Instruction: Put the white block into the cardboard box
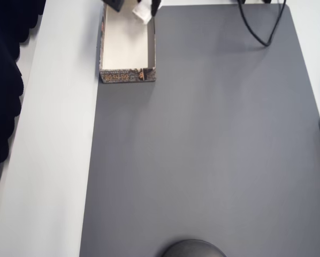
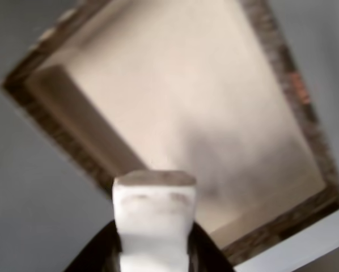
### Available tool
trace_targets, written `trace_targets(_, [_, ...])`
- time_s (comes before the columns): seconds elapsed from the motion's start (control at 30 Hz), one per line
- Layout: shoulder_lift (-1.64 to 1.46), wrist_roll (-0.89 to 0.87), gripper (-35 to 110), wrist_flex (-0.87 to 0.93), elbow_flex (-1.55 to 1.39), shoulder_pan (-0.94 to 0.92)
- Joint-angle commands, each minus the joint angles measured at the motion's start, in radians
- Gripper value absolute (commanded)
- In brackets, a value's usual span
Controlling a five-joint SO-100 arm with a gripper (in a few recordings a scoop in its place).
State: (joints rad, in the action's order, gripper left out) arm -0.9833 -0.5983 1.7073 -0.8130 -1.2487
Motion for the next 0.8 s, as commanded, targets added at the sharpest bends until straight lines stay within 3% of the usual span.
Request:
trace_targets(0.0, [0.060, -0.015, -2, 0.014, 0.236, -0.035])
trace_targets(0.53, [0.218, -0.023, -2, 0.018, 0.387, -0.020])
trace_targets(0.67, [0.218, -0.114, -2, 0.021, 0.387, -0.014])
trace_targets(0.77, [0.213, -0.285, -2, 0.025, 0.387, -0.011])
